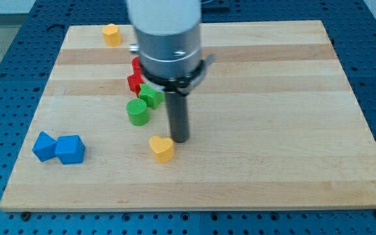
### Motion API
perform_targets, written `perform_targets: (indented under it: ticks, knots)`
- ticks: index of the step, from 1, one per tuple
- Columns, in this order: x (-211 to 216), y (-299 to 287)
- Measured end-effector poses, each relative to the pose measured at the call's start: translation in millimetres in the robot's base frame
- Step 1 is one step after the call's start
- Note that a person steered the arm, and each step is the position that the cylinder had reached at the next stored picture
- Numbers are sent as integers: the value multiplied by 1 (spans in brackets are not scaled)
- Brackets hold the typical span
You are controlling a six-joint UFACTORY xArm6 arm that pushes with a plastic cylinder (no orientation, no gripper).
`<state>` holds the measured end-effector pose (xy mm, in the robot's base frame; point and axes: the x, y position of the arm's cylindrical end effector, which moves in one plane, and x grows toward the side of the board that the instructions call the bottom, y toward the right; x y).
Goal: Slide the yellow heart towards the bottom left
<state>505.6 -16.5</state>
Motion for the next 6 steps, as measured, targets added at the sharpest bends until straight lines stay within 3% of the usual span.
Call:
perform_targets:
  ticks: [2, 5, 6]
  knots:
    - [21, 17]
    - [22, -90]
    - [22, -93]
